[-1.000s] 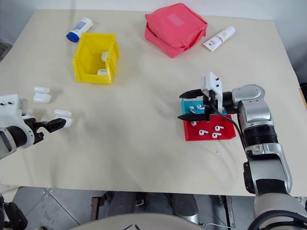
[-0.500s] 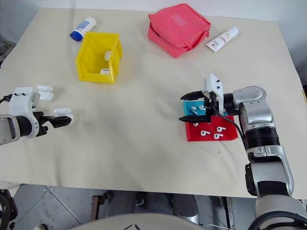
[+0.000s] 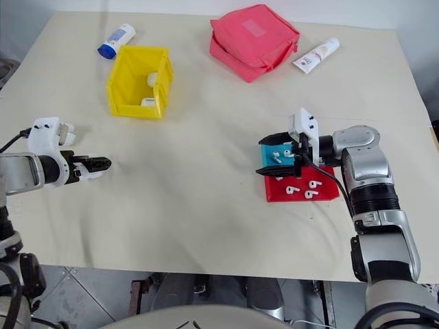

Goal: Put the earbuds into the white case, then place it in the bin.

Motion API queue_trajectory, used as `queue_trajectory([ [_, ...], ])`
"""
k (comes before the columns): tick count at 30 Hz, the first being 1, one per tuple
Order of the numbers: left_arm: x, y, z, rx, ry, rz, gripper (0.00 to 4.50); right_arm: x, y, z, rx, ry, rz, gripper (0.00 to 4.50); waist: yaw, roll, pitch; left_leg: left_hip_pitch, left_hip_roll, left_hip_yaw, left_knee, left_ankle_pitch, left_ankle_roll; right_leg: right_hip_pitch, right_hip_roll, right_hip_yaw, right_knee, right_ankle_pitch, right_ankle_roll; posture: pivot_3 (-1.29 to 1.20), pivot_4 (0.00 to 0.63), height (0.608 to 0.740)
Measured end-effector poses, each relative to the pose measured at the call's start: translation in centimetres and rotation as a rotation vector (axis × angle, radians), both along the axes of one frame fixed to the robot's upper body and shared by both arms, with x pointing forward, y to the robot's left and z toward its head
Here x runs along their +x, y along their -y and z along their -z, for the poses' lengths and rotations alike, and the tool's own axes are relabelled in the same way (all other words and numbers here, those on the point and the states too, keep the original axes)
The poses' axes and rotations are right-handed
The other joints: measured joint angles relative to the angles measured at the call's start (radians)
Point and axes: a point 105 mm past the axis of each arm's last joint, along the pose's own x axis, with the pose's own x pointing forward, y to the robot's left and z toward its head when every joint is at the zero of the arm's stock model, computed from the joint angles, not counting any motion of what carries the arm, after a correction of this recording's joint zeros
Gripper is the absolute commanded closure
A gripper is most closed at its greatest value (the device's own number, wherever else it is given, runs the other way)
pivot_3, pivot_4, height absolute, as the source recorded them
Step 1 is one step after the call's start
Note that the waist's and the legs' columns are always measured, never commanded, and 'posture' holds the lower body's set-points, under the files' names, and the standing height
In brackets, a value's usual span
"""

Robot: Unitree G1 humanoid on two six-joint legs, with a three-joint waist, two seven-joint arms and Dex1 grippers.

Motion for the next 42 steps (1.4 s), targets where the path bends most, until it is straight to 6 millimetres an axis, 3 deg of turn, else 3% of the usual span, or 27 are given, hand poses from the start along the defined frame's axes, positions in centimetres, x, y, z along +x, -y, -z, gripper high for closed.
queue_trajectory([
  [23, -0.7, -0.6, 1.2, -0.107, 0.052, -0.233, 0.03, 0.2, 0.1, 0.2, -0.017, 0.002, 0.014, 0.0, -0.008, 0.0, 0.0, 0.005, 0.0, 0.001, 0.0, 0.001, -0.001, 0.001, -0.001, 0.002, 0.004, 0.0, 0.0, 0.0, 0.15, 0.74],
  [32, -1.9, -0.3, 1.2, -0.108, 0.019, -0.235, 0.03, 0.2, 0.1, 0.2, -0.018, 0.002, 0.015, 0.0, -0.005, 0.0, 0.0, 0.005, 0.0, 0.001, 0.0, 0.0, -0.001, 0.001, -0.001, 0.002, 0.004, 0.0, 0.0, 0.0, 0.15, 0.74],
  [42, -1.7, -0.6, 1.1, -0.127, -0.02, -0.24, 0.03, 0.2, 0.1, 0.2, -0.019, 0.003, 0.017, 0.0, -0.003, 0.001, -0.001, 0.005, 0.0, 0.001, 0.001, 0.001, -0.001, 0.002, -0.001, 0.002, 0.004, 0.0, 0.0, 0.0, 0.15, 0.74],
])
